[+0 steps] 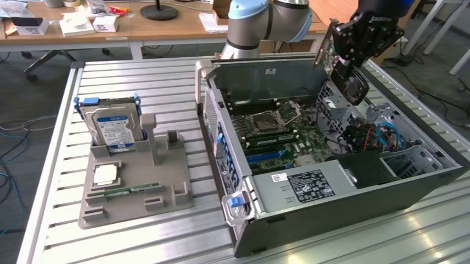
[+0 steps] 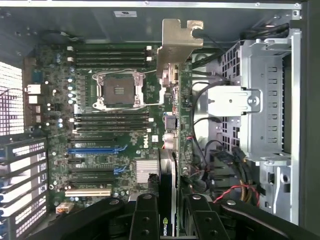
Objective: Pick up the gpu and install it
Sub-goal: 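Pick up the gpu and move the gpu toward the slot, then insert the gpu into the slot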
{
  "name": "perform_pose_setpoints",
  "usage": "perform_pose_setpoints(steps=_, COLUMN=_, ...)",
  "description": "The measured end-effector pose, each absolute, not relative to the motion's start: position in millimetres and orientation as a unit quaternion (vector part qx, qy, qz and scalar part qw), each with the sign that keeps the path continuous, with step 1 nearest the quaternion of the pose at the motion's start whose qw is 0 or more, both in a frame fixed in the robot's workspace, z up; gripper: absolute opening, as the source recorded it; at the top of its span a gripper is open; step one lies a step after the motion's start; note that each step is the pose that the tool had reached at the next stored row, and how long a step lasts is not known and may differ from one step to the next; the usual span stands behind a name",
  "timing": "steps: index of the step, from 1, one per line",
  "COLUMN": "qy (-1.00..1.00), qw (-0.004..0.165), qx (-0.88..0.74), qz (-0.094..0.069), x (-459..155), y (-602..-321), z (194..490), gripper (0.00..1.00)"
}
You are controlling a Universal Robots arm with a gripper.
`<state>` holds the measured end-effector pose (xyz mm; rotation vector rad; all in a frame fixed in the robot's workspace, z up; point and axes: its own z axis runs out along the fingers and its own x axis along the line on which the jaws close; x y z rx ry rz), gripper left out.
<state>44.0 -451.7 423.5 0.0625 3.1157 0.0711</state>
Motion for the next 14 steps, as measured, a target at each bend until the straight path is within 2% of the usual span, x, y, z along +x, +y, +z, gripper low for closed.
perform_pose_setpoints(steps=14, qy=0.999, qw=0.012, qx=0.02, qz=0.023, x=47.5, y=-451.7, z=423.5, gripper=0.26)
